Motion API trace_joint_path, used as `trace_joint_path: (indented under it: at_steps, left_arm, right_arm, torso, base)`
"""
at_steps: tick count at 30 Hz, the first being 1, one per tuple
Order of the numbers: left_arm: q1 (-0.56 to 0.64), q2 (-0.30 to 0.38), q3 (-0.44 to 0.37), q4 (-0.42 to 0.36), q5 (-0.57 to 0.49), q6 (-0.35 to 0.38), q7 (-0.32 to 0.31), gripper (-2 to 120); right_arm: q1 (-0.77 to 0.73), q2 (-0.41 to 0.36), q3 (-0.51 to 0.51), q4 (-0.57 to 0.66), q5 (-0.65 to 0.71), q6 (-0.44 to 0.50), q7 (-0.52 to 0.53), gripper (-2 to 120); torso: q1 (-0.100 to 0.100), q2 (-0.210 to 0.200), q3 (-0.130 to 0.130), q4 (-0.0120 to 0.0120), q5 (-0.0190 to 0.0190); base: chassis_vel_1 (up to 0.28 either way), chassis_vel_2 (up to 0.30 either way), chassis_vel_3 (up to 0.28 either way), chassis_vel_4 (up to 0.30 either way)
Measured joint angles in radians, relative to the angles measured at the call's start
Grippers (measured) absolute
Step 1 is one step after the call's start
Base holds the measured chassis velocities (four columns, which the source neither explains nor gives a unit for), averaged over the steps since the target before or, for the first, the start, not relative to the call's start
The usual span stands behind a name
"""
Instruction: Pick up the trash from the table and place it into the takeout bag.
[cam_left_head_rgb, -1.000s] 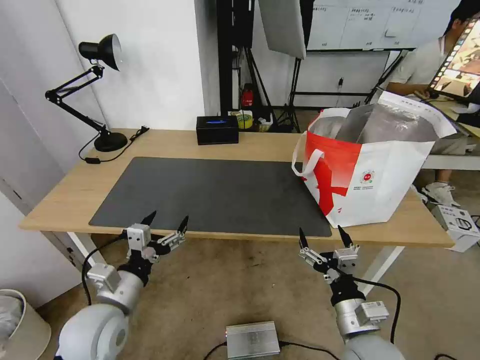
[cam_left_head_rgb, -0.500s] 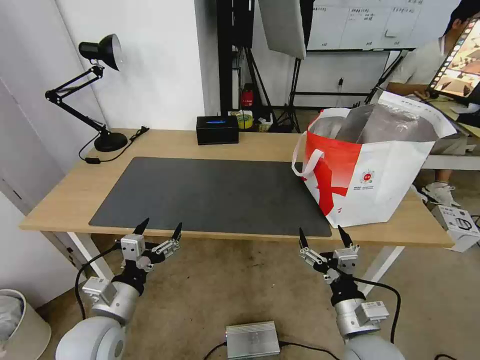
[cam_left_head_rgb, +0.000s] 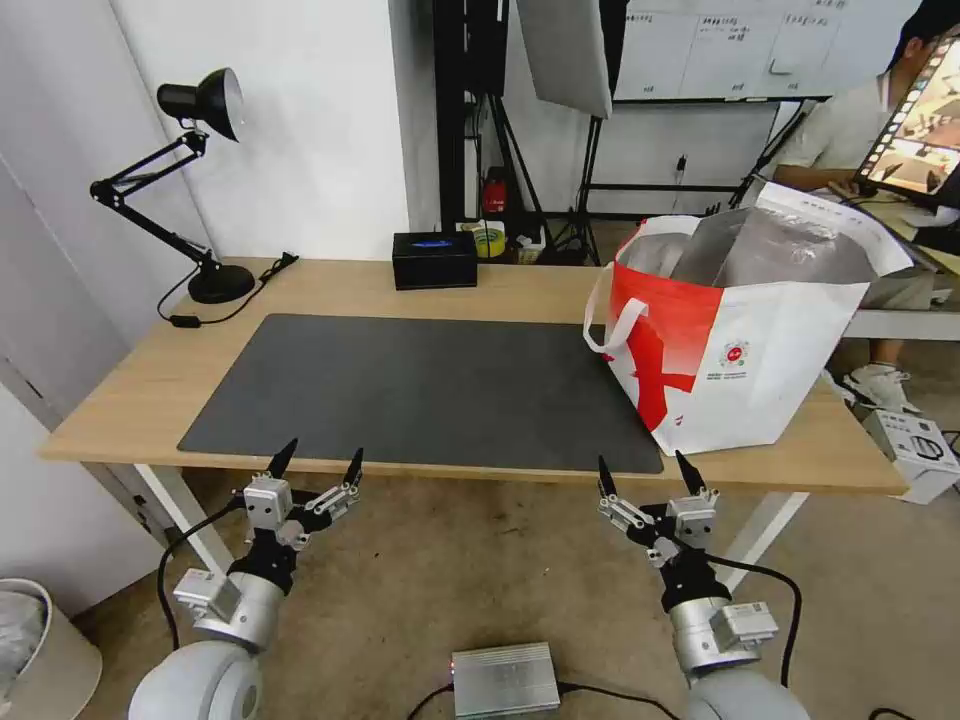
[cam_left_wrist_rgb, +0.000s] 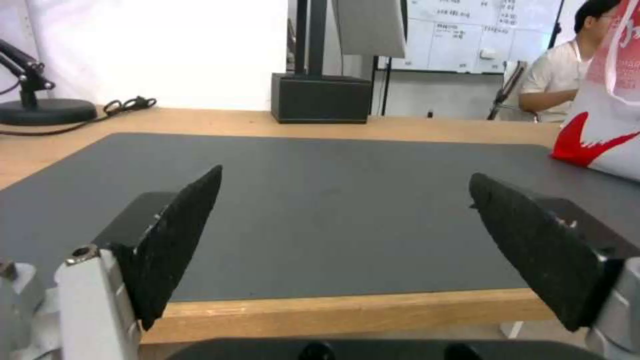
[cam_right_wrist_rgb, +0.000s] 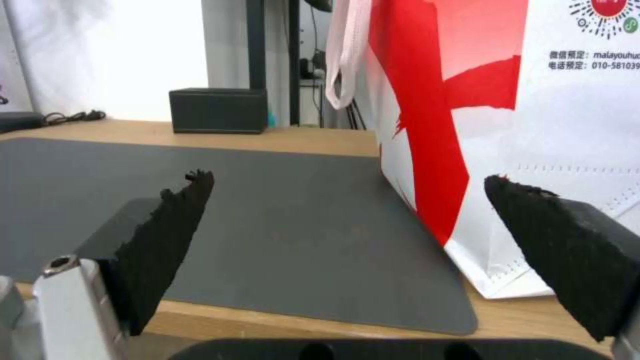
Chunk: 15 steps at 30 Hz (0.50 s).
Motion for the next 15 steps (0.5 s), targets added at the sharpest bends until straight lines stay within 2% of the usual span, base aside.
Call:
trace_joint_path:
  at_steps: [15]
  left_arm:
    - [-0.007, -0.006, 0.006, 0.041, 0.018, -0.029, -0.001, 100]
  right_arm:
    - [0.0, 0.0, 0.0, 0.0, 0.0, 0.0, 0.0, 100]
  torso:
    - [0.0, 0.0, 0.0, 0.0, 0.0]
  base:
    - [0.0, 0.0, 0.0, 0.0]
